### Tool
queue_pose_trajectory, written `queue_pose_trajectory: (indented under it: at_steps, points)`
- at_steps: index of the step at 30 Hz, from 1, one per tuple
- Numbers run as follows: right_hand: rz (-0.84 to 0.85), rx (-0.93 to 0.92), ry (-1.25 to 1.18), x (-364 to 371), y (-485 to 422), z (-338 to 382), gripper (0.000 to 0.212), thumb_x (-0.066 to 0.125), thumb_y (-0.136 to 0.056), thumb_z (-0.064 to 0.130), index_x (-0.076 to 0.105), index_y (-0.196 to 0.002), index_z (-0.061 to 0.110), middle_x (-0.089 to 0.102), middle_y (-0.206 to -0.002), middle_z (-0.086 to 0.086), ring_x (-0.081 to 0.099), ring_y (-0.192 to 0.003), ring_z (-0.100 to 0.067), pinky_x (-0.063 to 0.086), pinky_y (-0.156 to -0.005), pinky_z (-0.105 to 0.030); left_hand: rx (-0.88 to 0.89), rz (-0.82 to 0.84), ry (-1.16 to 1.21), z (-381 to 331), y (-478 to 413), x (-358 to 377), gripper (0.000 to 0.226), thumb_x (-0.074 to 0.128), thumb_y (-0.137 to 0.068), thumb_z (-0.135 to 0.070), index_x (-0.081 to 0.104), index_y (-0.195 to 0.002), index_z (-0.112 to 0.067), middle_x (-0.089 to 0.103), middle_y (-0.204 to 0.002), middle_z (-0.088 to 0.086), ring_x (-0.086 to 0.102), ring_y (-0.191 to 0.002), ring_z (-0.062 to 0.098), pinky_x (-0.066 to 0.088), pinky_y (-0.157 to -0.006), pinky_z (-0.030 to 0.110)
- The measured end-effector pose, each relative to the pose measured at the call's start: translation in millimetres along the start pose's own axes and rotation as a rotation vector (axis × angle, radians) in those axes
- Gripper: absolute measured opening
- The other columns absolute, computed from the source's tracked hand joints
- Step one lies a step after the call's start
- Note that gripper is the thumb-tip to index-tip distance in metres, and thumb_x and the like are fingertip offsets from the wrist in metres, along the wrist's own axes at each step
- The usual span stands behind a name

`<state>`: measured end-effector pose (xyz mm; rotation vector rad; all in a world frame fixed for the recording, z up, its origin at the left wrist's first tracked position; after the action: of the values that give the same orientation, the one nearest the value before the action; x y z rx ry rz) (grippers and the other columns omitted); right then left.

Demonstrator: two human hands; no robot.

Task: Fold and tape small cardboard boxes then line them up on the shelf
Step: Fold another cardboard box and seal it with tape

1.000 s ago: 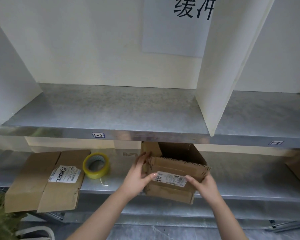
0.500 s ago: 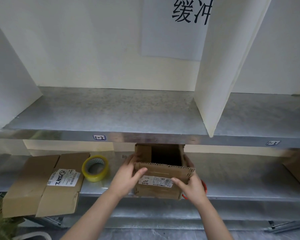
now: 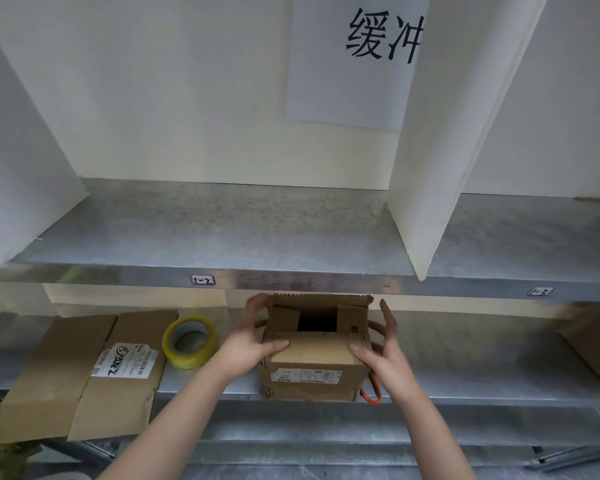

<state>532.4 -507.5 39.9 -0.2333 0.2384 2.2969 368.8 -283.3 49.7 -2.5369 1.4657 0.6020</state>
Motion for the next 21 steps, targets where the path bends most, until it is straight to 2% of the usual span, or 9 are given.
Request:
queue_pose_trajectory:
  at_steps: [3, 5, 7, 9, 11, 13, 15, 17, 21]
  points:
    - [0.058, 0.000, 0.088, -2.0, -2.6, -1.3, 0.084, 0.075, -0.081, 0.039, 0.021, -0.141, 0.060, 0.032, -0.152, 0.006, 0.038, -0.138, -0.022, 0.040, -0.109, -0.053, 0.010, -0.067, -0.115, 10.5, 10.9, 0.4, 0.090, 0.081, -0.064, -0.057, 0.014, -0.123, -0.065, 0.035, -0.133, -0.025, 0.046, -0.119, 0.006, 0.041, -0.095, 0.023]
    - [0.106, -0.007, 0.121, 3.6, -1.6, -7.9, 0.084, 0.076, -0.081, 0.028, 0.023, -0.141, 0.056, 0.030, -0.153, 0.008, 0.033, -0.141, -0.020, 0.036, -0.113, -0.051, -0.015, -0.093, -0.129, 23.3, 18.4, 4.4, 0.095, 0.081, -0.064, -0.058, 0.012, -0.130, -0.060, 0.033, -0.137, -0.021, 0.044, -0.122, 0.005, 0.040, -0.100, 0.026]
    - [0.139, 0.013, 0.101, 12.0, 3.2, -19.8, 0.097, 0.077, -0.082, 0.016, 0.012, -0.145, 0.053, 0.024, -0.156, 0.009, 0.023, -0.145, -0.016, 0.031, -0.117, -0.047, -0.025, -0.090, -0.090, 33.9, 24.9, 10.7, 0.092, 0.082, -0.068, -0.050, 0.017, -0.133, -0.057, 0.034, -0.141, -0.019, 0.045, -0.125, 0.008, 0.042, -0.102, 0.029]
    - [0.140, 0.022, 0.053, 17.5, 9.5, -30.3, 0.098, 0.076, -0.083, 0.015, 0.010, -0.145, 0.055, 0.024, -0.152, 0.017, 0.021, -0.143, -0.008, 0.036, -0.114, -0.034, -0.025, -0.069, -0.064, 38.6, 28.4, 16.1, 0.084, 0.082, -0.071, -0.046, 0.023, -0.130, -0.058, 0.035, -0.143, -0.019, 0.044, -0.126, 0.006, 0.042, -0.103, 0.029]
    - [0.109, 0.024, 0.005, 16.5, 11.2, -36.9, 0.082, 0.074, -0.085, 0.017, 0.026, -0.142, 0.052, 0.034, -0.149, 0.018, 0.031, -0.140, -0.008, 0.041, -0.110, -0.029, -0.027, -0.059, -0.091, 38.3, 27.0, 18.9, 0.068, 0.078, -0.076, -0.045, 0.033, -0.127, -0.052, 0.040, -0.139, -0.016, 0.043, -0.127, 0.007, 0.040, -0.105, 0.030]
    - [0.029, 0.025, 0.059, 12.1, 8.8, -39.5, 0.063, 0.071, -0.088, 0.015, 0.042, -0.137, 0.042, 0.044, -0.145, 0.009, 0.039, -0.137, -0.014, 0.039, -0.112, -0.041, -0.004, -0.062, -0.151, 34.0, 24.1, 21.7, 0.047, 0.073, -0.081, -0.044, 0.044, -0.119, -0.046, 0.042, -0.133, -0.015, 0.045, -0.125, 0.008, 0.039, -0.105, 0.027]
    - [-0.064, -0.003, 0.163, 9.9, 4.0, -36.1, 0.046, 0.067, -0.091, 0.019, 0.049, -0.128, 0.037, 0.050, -0.141, 0.001, 0.043, -0.134, -0.018, 0.037, -0.113, -0.041, 0.011, -0.083, -0.183, 30.1, 21.8, 24.6, 0.038, 0.069, -0.085, -0.044, 0.051, -0.118, -0.039, 0.038, -0.134, -0.017, 0.043, -0.126, 0.008, 0.036, -0.106, 0.025]
    - [-0.095, -0.013, 0.217, 13.2, 1.3, -31.3, 0.040, 0.063, -0.094, 0.026, 0.049, -0.130, 0.035, 0.050, -0.141, -0.001, 0.044, -0.133, -0.018, 0.036, -0.111, -0.033, -0.020, -0.056, -0.143, 30.8, 21.3, 29.4, 0.052, 0.067, -0.084, -0.050, 0.046, -0.130, -0.037, 0.027, -0.141, -0.022, 0.034, -0.131, 0.004, 0.029, -0.107, 0.022]
    - [-0.038, 0.015, 0.210, 21.2, -1.7, -32.1, 0.056, 0.062, -0.092, 0.042, 0.040, -0.143, 0.032, 0.044, -0.145, 0.007, 0.039, -0.135, -0.012, 0.034, -0.111, -0.032, -0.009, 0.002, -0.210, 33.3, 17.2, 34.5, 0.077, 0.072, -0.080, -0.050, 0.032, -0.144, -0.035, 0.012, -0.155, -0.018, 0.019, -0.140, 0.003, 0.020, -0.114, 0.022]
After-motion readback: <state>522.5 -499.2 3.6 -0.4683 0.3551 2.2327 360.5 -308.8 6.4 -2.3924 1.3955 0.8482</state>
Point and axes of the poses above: each hand's wrist, its own y-axis away from the middle knuckle, its own x-axis out of the palm, z = x × y, the point moved 4 cm from there along -y, towards the middle knuckle
